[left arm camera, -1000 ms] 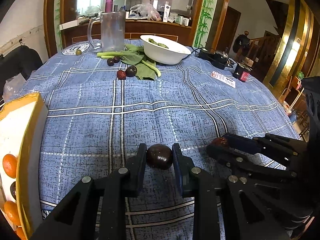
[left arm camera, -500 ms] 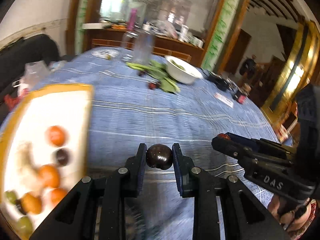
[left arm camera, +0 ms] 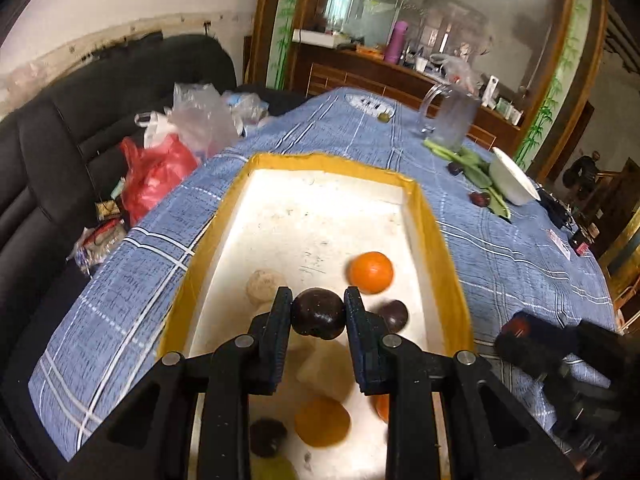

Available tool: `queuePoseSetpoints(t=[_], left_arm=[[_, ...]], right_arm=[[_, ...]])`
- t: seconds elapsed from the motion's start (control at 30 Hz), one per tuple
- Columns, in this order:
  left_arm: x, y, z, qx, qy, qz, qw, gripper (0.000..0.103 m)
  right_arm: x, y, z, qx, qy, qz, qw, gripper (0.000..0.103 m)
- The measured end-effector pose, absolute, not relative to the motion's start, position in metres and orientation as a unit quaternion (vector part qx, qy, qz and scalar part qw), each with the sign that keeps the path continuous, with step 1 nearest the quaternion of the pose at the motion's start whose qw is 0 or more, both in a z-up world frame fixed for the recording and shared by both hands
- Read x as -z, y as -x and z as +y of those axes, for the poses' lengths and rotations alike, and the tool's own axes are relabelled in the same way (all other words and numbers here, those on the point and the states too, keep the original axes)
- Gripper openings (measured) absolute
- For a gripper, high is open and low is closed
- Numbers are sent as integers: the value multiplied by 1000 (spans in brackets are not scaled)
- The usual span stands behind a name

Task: Organize fruits
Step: 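Carry date and passion fruit into the tray and open both tools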

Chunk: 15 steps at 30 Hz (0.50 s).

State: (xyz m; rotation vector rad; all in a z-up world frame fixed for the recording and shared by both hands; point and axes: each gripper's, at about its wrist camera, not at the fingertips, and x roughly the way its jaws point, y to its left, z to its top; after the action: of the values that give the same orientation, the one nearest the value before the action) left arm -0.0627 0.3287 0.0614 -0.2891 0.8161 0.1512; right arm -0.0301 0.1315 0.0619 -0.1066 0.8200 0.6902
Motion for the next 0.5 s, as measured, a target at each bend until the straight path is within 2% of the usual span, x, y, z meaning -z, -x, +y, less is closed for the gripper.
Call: queuePoseSetpoints(t=[0.2,0.27,0.3,0.33,0.4,0.47,0.5], left_arm=[[-52,36,333,-73,141,418,894,25],[-49,33,335,-71,150,423,891,28],[-48,32,336,-70,152,423,890,36],[-48,33,336,-69,156,422,890,50],[-49,35,337,-71,159,415,893,59],[-50,37,338,-71,162,409,895,62],[-51,37,339,-72,164,408,895,67]], right_arm=[[-47,27,165,-331,82,396,852,33],[-45,27,170,-329,94,392,854,33],[-44,25,170,-329,97,389,855,33],[-44,25,171,-330,99,388,855,33],[-41,22,174,-334,99,393,851,33],[-39,22,176,-335,100,393,851,36],[-39,22,176,-336,99,392,850,37]])
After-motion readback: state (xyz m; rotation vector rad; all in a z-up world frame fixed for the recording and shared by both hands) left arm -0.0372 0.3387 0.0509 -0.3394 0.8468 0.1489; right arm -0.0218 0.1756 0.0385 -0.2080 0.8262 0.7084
